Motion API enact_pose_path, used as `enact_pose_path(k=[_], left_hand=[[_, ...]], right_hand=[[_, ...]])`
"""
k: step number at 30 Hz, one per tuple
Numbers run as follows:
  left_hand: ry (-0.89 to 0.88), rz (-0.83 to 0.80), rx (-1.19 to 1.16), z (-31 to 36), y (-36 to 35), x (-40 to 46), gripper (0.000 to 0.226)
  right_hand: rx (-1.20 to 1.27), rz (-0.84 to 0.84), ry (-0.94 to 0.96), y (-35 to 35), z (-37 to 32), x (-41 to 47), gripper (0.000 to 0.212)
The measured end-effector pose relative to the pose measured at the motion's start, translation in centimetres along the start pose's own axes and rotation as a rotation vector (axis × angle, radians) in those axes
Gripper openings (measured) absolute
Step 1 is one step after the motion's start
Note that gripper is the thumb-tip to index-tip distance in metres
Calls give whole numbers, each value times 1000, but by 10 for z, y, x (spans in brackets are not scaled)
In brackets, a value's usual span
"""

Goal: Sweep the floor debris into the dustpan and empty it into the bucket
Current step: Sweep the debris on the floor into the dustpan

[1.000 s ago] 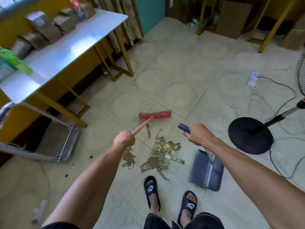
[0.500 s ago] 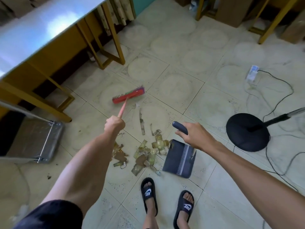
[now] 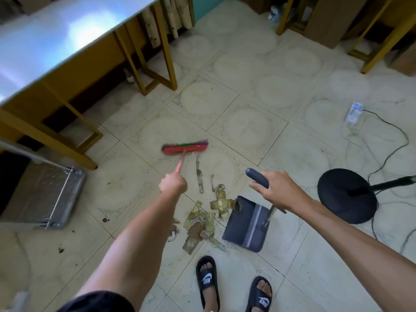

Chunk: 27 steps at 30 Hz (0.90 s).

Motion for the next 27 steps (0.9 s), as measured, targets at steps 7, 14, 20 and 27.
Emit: enact_pose_path(k=[7,14,20,27], left_hand=[[58,-98,-30,-21,-14,-56,37],[101,-173,-94,-46,-36,-153,35],[256,-131,-309,-49,-51,-223,30],[470,-26,-365,-63,-48,-250,26]], right_hand=[[2,-16,-11,-4,-5,-5,37],[-11,-3,11,9,9,-31,35],[-81,-99,185,32,14,-56,29],[-117,-124,296,46,21,-75,28]])
Point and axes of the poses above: each hand's wrist, its own x-axis towards the middle knuckle, its own y-axis out of the back of the hand, z = x × y, the point moved 3 cm from there along x, towards the middle knuckle, and after that the axes turned 4 degrees about y, right-handed, at the moved point
